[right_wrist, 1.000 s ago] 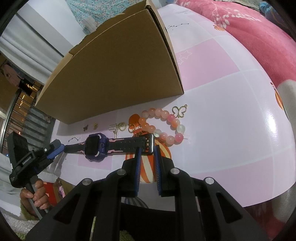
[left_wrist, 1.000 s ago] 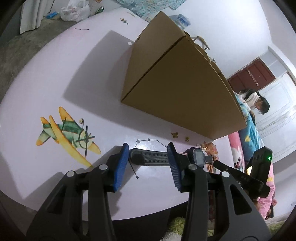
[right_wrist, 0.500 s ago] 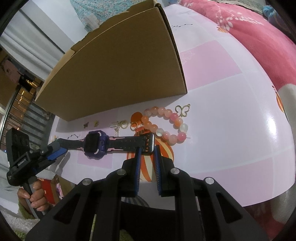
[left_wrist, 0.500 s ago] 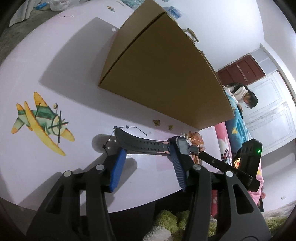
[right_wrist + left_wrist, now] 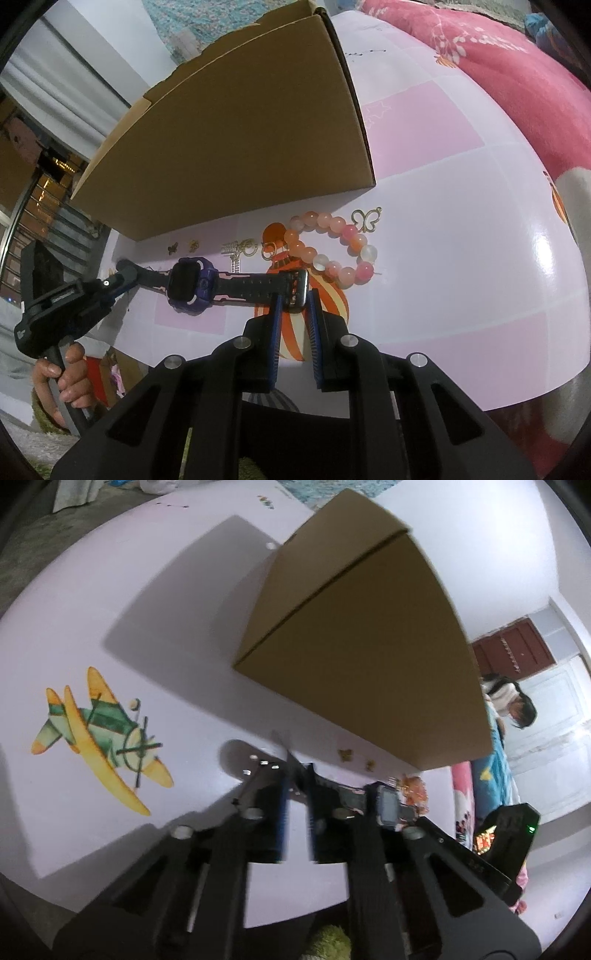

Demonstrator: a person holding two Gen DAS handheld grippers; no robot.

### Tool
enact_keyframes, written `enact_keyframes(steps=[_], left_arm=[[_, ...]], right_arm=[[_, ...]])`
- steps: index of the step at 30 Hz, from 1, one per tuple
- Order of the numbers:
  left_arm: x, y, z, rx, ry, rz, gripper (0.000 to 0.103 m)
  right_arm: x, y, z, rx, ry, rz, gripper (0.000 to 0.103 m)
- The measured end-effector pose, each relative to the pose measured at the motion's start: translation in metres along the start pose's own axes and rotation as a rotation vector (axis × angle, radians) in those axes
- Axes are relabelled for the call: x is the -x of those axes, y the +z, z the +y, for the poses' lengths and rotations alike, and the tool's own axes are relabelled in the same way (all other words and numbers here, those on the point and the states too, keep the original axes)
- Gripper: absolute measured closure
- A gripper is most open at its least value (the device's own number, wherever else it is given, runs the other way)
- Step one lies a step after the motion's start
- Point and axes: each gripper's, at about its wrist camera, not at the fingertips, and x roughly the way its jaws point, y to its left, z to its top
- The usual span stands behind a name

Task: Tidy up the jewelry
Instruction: 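Lift the black smartwatch off the table with both grippers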

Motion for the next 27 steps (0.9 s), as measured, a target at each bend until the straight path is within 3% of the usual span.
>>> enact_keyframes(steps=[2, 8, 13, 27], left_arm=[[-0.001, -0.001, -0.004, -0.023, 0.020, -0.008, 0.100], [-0.004, -0.012, -0.035, -0.228, 0.186, -0.013, 0.100], [-0.003, -0.022, -0.044, -0.301, 0.234, -0.006, 0.100], [0.004, -0.025, -0.034, -0.303, 0.213, -0.013, 0.100]], right_arm=[[0.000, -0.001, 0.003, 0.015, -0.013, -0.002, 0.090], [-0.001, -0.003, 0.009, 0.015, -0.015, 0.018, 0.090], [0.000, -0.005, 0.011, 0.003, -0.009, 0.049, 0.090], [-0.010, 0.011, 0.005, -0.096, 0.014, 0.032, 0.088]])
